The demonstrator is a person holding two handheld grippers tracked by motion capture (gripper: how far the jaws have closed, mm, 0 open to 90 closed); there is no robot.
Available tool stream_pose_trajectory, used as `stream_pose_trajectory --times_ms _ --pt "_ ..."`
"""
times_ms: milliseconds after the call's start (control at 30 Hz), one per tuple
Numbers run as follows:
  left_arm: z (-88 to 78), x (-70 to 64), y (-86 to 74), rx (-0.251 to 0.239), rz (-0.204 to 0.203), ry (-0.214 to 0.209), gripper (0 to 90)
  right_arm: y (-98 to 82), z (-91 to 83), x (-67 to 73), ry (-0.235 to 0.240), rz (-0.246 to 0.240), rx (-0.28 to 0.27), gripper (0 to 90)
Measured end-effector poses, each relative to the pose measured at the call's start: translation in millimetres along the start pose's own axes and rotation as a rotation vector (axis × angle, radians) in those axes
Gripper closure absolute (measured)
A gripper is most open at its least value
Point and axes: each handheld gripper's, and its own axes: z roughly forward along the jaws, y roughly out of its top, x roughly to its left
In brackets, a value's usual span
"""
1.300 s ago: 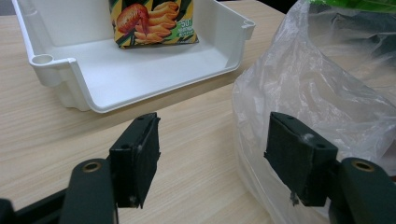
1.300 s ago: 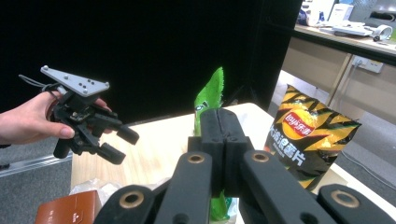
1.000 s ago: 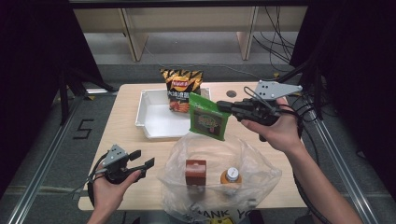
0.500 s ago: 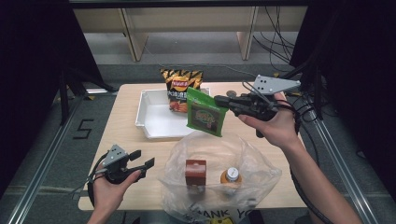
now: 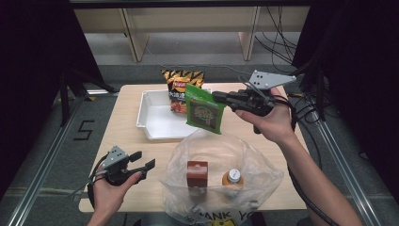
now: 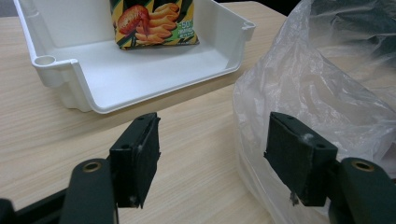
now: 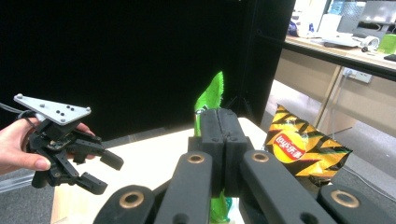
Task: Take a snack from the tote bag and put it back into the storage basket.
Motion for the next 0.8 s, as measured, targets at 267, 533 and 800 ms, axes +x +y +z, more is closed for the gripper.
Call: stream_pose_trajectory --times_ms 267,533,800 --pt "-0.3 0.3 0.0 0.001 0.001 0.000 34.3 3.3 8.0 -3.2 0.002 0.019 -0.009 90.0" --pt "-0.1 0.6 -0.2 0.001 0.004 -0.001 34.2 4.4 15.3 -6.8 -0.008 0.036 0.005 90.0" --pt "-0.2 0.7 -0.1 0.001 0.002 -0.001 34.3 7.4 19.2 -8.1 -0.019 0.040 0.002 90.0"
